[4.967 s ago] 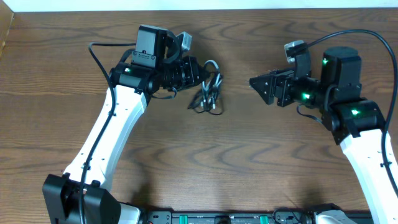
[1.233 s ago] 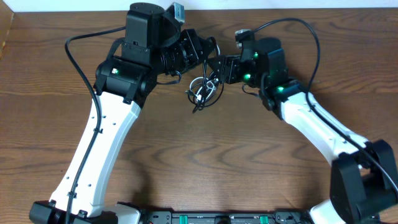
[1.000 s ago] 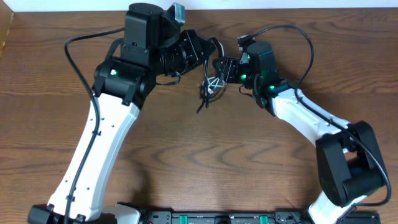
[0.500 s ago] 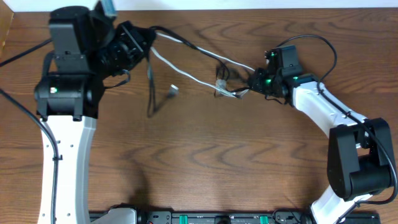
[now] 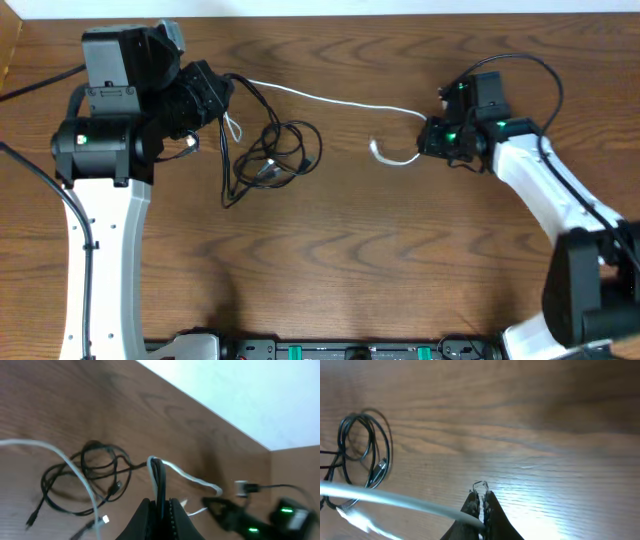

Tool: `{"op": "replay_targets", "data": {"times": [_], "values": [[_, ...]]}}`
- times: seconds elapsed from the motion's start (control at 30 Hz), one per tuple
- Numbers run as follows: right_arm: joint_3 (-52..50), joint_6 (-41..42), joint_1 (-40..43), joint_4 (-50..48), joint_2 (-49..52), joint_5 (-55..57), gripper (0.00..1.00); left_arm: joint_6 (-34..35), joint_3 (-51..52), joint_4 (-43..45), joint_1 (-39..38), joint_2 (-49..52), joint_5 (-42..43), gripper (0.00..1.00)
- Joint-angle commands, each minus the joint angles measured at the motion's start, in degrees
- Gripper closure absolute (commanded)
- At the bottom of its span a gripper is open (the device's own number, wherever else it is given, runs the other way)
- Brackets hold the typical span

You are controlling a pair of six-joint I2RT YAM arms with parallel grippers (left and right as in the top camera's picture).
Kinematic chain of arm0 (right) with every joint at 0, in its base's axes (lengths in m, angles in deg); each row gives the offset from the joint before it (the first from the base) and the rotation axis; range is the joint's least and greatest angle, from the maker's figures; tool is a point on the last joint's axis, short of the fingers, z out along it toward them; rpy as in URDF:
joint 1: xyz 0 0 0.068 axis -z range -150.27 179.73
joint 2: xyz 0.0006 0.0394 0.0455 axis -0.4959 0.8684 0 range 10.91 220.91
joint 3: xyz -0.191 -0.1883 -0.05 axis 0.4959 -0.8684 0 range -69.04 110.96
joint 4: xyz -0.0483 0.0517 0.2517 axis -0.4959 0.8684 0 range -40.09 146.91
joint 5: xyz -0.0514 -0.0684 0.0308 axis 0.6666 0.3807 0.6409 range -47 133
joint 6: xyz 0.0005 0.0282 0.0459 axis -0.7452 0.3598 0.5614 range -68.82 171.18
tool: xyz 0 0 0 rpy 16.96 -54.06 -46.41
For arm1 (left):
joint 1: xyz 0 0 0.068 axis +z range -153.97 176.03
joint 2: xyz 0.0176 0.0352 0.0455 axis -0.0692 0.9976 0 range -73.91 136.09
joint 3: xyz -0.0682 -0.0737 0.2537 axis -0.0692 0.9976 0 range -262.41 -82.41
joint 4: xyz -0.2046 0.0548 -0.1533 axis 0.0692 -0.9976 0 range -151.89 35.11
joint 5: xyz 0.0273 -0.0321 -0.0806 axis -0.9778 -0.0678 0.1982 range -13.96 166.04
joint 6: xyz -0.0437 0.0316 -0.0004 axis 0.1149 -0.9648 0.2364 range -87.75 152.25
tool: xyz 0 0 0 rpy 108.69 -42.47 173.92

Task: Untangle cables
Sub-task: 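Pull the white cable rightward with the right gripper out of the bundle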

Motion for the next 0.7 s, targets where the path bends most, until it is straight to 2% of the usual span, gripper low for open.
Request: {"op": "replay_targets", "data": {"times": [0.0, 0.03, 0.1, 0.43, 0.67], "values": [[0.00, -2.84, 1.75, 2.62, -5.20, 6.12, 0.99, -5.07, -1.01, -1.57, 0.37, 0.31, -0.94, 0.93], [0.00, -3.02, 2.21, 3.69, -6.34, 7.13, 0.99, -5.53, -1.01, -2.14, 0.37, 0.31, -0.94, 0.92], [0.02, -3.28, 3.98, 6.88, -9.51, 8.70, 0.99, -6.99, -1.01, -4.37, 0.37, 0.31, -0.96, 0.83], [0.70, -3.91, 7.76, 11.34, -13.73, 5.75, 0.99, -11.85, 1.42, -11.93, 0.39, 5.49, -0.96, 0.83], [13.27, -8.41, 6.93, 14.60, -13.73, -2.73, 0.99, -13.11, 1.60, -12.13, 0.26, 10.29, -0.96, 0.85]]}}
